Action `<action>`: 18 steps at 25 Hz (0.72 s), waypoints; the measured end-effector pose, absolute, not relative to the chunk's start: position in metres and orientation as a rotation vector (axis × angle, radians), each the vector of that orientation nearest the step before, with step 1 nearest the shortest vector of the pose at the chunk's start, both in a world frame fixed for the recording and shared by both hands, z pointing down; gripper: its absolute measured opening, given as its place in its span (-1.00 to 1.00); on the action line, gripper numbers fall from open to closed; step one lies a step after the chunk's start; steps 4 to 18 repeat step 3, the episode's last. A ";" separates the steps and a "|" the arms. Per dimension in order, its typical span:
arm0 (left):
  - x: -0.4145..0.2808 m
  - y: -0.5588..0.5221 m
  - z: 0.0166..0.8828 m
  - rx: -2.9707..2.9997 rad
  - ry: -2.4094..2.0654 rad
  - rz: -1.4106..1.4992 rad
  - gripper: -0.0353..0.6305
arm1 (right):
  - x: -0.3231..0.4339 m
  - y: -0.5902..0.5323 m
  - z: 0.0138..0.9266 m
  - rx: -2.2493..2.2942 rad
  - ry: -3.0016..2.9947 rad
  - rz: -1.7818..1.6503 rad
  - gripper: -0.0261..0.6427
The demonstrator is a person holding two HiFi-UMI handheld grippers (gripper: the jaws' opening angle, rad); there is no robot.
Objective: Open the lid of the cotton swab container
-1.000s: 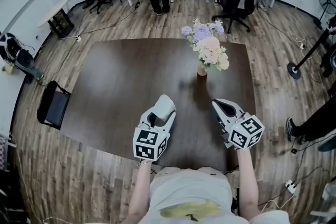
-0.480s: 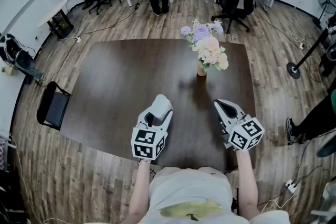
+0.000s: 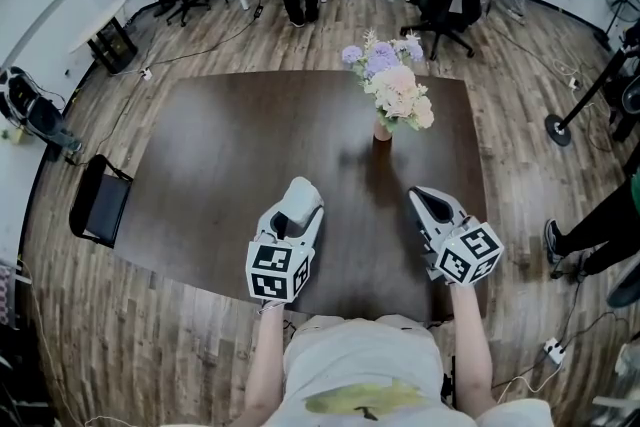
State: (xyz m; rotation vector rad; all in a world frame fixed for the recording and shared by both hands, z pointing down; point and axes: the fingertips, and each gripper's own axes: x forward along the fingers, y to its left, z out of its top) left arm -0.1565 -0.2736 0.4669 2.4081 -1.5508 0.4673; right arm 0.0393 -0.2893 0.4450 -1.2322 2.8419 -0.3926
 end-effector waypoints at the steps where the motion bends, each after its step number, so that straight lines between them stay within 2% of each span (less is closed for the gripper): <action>1: -0.157 -0.274 0.467 2.408 -1.553 0.468 -0.21 | 0.040 -0.289 0.445 -1.237 2.842 -0.393 -0.86; 18: -0.157 -0.273 0.466 2.407 -1.557 0.469 -0.21 | 0.041 -0.288 0.446 -1.242 2.841 -0.390 -0.86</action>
